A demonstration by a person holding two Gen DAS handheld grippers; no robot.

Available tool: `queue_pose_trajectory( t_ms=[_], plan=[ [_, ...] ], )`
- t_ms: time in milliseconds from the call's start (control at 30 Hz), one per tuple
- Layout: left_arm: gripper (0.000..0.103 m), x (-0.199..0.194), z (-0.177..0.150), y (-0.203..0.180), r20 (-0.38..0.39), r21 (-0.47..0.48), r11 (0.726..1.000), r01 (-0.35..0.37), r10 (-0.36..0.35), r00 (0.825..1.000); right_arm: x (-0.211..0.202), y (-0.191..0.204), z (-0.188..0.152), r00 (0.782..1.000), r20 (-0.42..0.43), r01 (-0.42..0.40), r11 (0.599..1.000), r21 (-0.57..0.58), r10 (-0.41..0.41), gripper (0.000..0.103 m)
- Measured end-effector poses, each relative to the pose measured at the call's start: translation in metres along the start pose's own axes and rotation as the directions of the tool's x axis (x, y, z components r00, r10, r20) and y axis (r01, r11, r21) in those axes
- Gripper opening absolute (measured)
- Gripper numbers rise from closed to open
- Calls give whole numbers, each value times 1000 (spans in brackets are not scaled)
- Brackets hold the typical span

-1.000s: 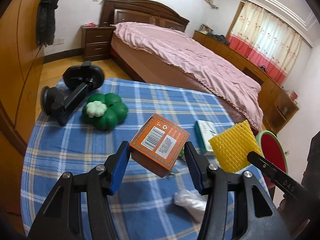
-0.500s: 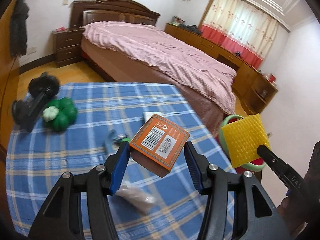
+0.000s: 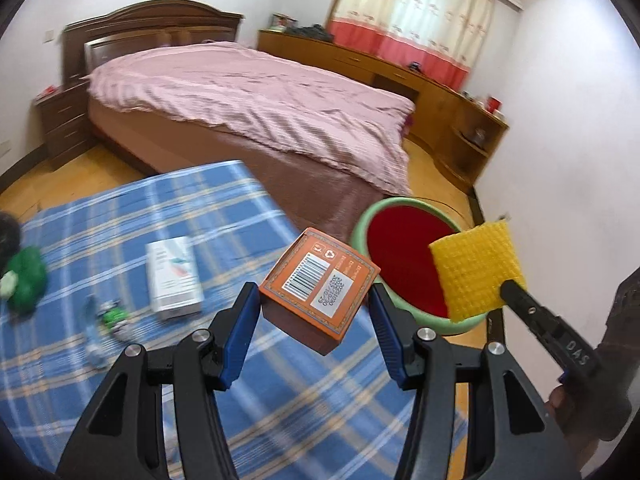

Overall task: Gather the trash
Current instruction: 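Carry the orange box and yellow foam net over the red bucket and release both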

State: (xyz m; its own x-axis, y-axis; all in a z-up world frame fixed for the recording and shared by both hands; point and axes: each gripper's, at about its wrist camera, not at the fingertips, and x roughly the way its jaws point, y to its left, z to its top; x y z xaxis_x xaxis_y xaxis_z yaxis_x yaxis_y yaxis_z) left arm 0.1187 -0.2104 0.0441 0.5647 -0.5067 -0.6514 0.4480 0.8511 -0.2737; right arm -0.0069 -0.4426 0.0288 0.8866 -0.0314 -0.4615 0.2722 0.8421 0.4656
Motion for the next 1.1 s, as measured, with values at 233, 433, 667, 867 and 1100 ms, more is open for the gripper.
queue_pose_trajectory(
  t_ms=[233, 433, 667, 867, 1100],
  plan=[
    [56, 50, 13, -49, -22, 81, 994, 69, -67, 998, 15, -43, 14, 998, -1, 66, 997, 43, -66, 12],
    [56, 92, 14, -76, -71, 108, 988, 111, -104, 992, 35, -70, 22, 995, -20, 104, 992, 76, -102, 12],
    [56, 123, 10, -90, -121, 131, 984, 123, -107, 987, 48, -98, 23, 990, -40, 138, 982, 126, -134, 13],
    [60, 129, 4, -98, -120, 165, 981, 101, -82, 989, 57, -111, 21, 990, -56, 135, 978, 157, -128, 16],
    [61, 123, 5, -94, -114, 136, 986, 97, -82, 990, 58, -115, 17, 991, -67, 126, 977, 172, -116, 27]
  ],
)
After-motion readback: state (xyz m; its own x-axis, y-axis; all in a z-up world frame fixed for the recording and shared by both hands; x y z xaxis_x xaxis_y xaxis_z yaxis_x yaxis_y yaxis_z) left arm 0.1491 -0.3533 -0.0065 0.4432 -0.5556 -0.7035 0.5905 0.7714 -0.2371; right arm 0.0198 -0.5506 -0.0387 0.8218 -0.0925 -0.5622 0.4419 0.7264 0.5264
